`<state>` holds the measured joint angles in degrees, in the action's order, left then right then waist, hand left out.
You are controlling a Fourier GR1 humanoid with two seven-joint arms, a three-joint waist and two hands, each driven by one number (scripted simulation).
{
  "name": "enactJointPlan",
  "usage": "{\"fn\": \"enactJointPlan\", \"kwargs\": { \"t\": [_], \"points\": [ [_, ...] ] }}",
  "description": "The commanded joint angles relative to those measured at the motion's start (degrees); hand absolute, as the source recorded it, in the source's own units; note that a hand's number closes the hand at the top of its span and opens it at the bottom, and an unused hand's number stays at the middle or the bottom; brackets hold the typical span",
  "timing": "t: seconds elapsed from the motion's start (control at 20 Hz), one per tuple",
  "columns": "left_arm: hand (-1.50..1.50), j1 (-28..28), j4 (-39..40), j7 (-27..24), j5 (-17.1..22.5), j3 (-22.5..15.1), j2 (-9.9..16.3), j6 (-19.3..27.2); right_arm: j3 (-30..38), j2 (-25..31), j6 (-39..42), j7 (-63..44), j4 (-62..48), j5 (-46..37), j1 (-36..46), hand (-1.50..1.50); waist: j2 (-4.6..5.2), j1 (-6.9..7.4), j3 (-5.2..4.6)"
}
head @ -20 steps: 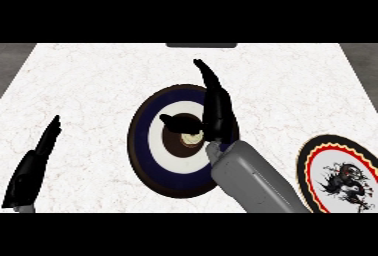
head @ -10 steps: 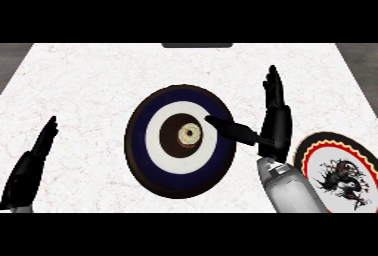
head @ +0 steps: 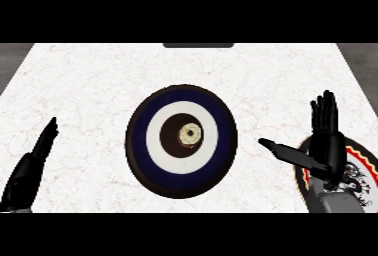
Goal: Pick the cupcake from the plate and place it in the plate
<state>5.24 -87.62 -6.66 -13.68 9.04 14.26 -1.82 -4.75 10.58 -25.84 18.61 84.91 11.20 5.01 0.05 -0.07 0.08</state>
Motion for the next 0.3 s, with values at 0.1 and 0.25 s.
{"fn": "enactJointPlan", "kwargs": {
  "t": [0.1, 0.25],
  "points": [
    [0.0, -0.76, 1.75, -1.01, -0.68, 0.9, -0.03, -0.1, 7.94, 5.25, 12.46, 8.3, -3.48, 5.84, -5.81, -1.5, -0.05, -0.1, -0.06],
    [0.0, -2.41, 2.23, -0.49, -0.23, 1.69, 0.12, -1.12, 11.2, 4.82, 15.17, 9.67, -10.62, 6.36, -2.27, -1.5, -0.03, 0.12, -0.07]
  ]
}}
